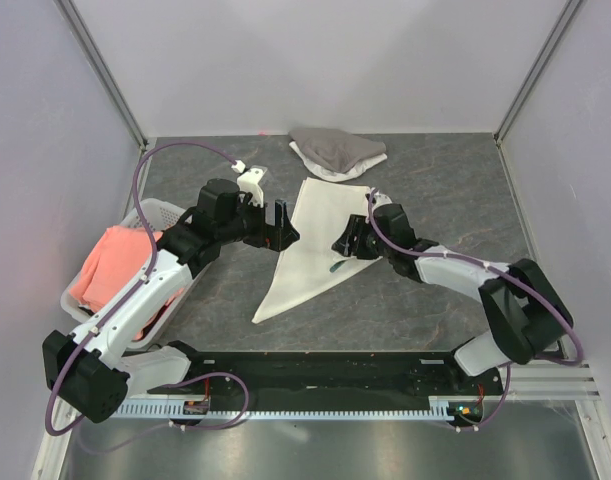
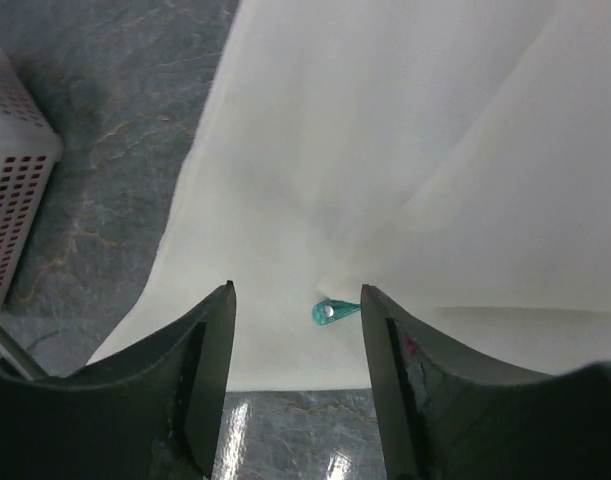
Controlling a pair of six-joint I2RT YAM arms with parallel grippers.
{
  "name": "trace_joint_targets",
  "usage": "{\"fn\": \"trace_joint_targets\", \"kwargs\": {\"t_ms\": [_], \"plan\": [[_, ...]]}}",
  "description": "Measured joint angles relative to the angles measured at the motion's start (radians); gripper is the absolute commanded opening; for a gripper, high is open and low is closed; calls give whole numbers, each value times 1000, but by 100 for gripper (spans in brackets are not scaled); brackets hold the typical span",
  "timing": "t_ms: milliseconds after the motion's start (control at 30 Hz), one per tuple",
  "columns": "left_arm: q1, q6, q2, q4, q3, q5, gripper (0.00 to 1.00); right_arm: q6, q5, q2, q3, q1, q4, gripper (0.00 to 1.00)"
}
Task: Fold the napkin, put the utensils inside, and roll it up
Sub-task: Fold the napkin
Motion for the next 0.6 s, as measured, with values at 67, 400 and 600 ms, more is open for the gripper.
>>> {"fn": "trace_joint_targets", "kwargs": {"t_ms": [67,400,600], "plan": [[0,0,0,0,0,0,99,-22,-7,-51,0,11,0,68],[37,-1,-16,0,-2,-4,100,-222,52,-156,3,185,-40,68],[210,-23,-50,9,-11,5,100,-388,201,-107,83,462,-75,68]]}}
